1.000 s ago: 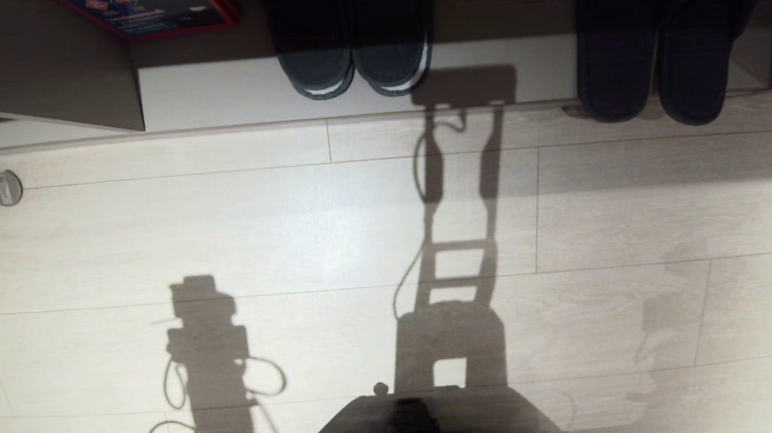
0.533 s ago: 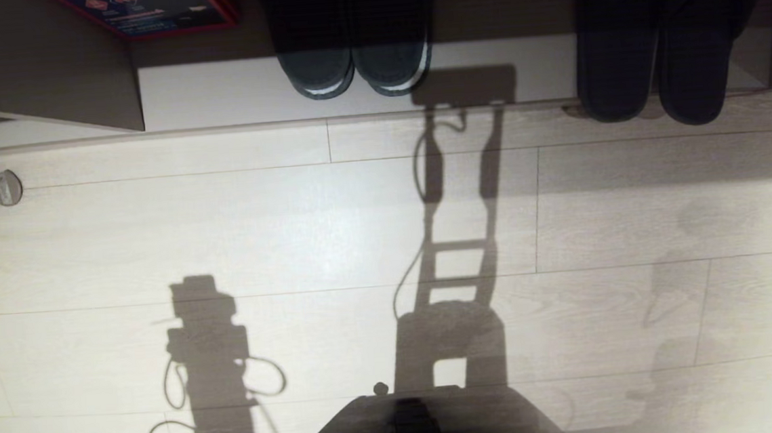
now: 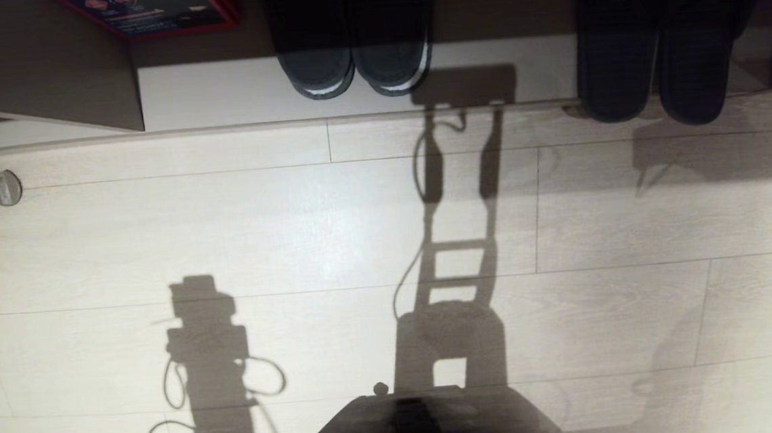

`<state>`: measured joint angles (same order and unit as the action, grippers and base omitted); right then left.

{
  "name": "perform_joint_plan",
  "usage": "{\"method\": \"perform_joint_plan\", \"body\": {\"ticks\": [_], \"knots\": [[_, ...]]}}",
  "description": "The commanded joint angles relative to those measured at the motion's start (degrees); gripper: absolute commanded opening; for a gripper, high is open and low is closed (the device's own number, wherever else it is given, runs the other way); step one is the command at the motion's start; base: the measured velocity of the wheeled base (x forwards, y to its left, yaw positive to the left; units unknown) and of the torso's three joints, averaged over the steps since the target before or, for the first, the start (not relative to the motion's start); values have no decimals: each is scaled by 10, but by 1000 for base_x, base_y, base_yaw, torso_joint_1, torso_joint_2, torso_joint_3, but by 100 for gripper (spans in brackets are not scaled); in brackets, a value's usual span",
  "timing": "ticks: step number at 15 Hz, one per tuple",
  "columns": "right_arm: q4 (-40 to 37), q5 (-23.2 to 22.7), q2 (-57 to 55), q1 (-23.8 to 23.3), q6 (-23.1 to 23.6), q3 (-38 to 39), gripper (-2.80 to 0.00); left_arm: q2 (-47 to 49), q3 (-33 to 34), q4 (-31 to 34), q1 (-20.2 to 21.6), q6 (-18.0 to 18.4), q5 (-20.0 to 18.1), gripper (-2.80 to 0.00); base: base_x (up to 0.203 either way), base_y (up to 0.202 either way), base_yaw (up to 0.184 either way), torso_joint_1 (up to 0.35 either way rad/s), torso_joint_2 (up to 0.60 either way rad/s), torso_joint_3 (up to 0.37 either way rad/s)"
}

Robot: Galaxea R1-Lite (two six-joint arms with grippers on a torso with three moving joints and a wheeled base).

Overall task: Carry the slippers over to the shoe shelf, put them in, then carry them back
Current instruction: Pick up the slippers in the shoe cabinet

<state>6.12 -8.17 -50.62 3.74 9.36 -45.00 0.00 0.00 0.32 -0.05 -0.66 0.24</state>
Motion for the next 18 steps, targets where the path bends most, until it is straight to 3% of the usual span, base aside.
{"method": "perform_joint_plan", "body": {"ticks": [1, 4, 7, 11, 12, 13, 18], "knots": [[33, -2, -132, 7, 15, -27, -280, 1, 0, 1, 0, 0, 0, -280, 0, 0, 0, 0, 0, 0], [183, -2, -228, 13, 57, -31, -280, 1, -1, 2, 0, 0, 0, -280, 0, 0, 0, 0, 0, 0], [333, 89, -274, 15, 102, -22, -280, 1, -1, 2, 0, 1, 0, -280, 0, 0, 0, 0, 0, 0], [409, 130, -293, 15, 102, -26, -280, 1, -1, 2, 0, 1, 0, -280, 0, 0, 0, 0, 0, 0], [435, 132, -302, 15, 100, -28, 0, 1, -1, 2, 0, 1, 0, -280, 0, 0, 0, 0, 0, 0], [477, 135, -314, 15, 98, -32, 0, 1, -1, 2, 0, 2, 0, -280, 0, 0, 0, 0, 0, 0], [479, 154, -330, 15, 96, -51, 0, 1, 0, 1, 0, 2, 0, -280, 0, 0, 0, 0, 0, 0]]}}
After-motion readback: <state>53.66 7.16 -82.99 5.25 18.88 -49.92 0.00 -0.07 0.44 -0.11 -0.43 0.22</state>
